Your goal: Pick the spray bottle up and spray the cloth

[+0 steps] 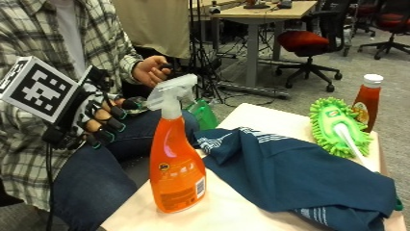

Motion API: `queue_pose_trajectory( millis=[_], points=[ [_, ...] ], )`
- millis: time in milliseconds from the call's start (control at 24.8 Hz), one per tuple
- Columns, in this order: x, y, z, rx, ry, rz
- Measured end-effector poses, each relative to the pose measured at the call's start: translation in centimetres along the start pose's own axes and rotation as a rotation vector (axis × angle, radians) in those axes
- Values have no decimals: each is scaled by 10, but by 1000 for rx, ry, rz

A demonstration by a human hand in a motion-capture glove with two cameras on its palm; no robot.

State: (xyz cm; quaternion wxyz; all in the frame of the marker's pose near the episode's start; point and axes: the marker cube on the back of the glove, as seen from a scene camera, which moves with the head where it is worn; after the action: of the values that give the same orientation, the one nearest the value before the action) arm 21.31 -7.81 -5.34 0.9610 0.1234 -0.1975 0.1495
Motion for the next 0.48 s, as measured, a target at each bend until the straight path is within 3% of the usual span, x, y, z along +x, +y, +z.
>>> queue_pose_trajectory(
  millis=[483],
  points=[
    [36, -103, 9, -142, -538, -191]
  ],
)
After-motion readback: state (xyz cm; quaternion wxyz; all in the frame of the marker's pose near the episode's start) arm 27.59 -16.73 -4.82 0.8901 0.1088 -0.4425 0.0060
